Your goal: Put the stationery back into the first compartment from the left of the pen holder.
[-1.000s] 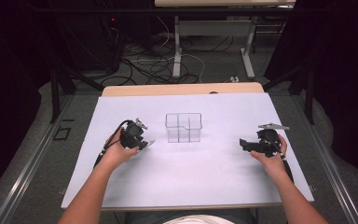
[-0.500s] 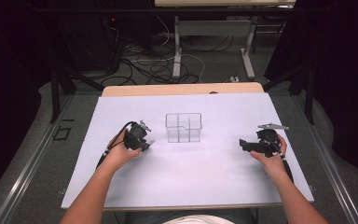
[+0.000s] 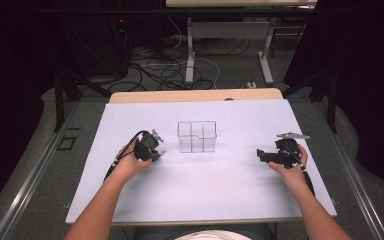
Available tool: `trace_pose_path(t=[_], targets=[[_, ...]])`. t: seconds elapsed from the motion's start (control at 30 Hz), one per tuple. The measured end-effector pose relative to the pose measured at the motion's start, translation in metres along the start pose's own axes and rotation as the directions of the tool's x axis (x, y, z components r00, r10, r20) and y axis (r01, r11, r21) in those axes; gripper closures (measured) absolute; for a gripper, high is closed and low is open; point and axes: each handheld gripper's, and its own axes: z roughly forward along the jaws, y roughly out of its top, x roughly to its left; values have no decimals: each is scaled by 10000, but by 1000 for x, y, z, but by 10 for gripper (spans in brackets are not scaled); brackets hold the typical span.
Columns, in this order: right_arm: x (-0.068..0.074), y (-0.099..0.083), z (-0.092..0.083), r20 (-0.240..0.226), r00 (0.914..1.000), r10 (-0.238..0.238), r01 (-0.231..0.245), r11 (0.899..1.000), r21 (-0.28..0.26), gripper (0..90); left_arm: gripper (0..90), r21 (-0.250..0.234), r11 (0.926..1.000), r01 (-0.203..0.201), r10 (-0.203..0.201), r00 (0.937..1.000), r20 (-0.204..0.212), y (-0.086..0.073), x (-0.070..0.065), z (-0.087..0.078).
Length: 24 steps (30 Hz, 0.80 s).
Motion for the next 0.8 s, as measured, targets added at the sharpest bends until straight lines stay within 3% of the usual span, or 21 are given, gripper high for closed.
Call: trace_pose_path(t=[0.33,0.8], targets=[[0,0,0,8,10000,-2,2,10000,-1,48,800,144,9997,-186,185,9998,57,1,1,0],[0,0,0,38,10000,25,-25,10000,15,50,802,-15,9967,813,-812,9964,238,-3,8,-12]])
